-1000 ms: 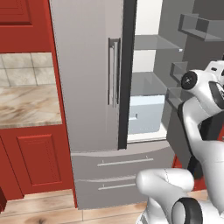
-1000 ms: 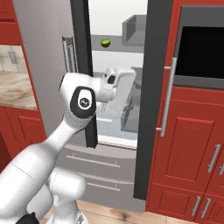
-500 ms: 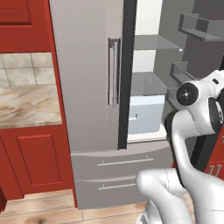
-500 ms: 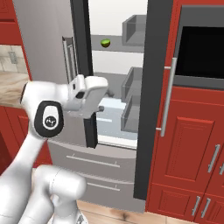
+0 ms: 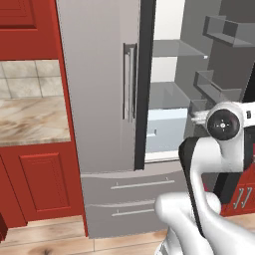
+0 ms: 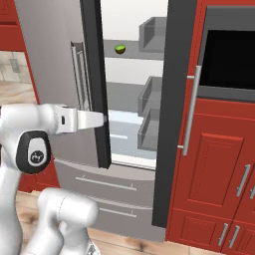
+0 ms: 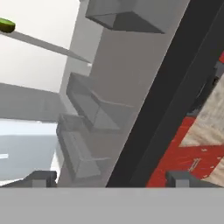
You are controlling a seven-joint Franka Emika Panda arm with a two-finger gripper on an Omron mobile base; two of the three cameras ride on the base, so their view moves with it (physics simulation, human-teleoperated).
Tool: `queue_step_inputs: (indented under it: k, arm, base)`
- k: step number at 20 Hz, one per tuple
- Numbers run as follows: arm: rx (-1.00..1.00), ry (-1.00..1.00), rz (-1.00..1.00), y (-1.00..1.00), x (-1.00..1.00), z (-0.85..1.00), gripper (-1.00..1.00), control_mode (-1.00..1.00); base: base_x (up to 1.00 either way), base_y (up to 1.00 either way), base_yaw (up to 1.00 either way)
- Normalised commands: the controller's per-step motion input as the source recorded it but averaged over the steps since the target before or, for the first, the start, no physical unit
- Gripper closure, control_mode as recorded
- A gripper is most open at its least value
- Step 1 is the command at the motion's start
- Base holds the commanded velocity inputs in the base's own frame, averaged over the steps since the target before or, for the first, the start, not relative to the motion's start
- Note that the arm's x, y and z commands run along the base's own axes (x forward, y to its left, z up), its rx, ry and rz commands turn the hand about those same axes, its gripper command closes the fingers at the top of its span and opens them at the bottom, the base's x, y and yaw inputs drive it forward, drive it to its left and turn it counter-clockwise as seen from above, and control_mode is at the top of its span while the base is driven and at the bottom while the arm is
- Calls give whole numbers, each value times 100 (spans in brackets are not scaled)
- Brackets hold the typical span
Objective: Retrieve the kiwi and peach from the fridge and place them into the bowl on the dining table.
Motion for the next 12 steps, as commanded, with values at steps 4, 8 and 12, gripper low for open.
queue_step_inputs:
  k: [4,8,12]
  arm:
    - [59,-7,11,62,-18,0,-100,-100]
    - [38,2,26,78,-4,12,-100,-100]
    - [8,2,30,92,0,9,-100,-100]
  base:
    - [0,0,0]
    - [0,0,0]
    - [0,0,0]
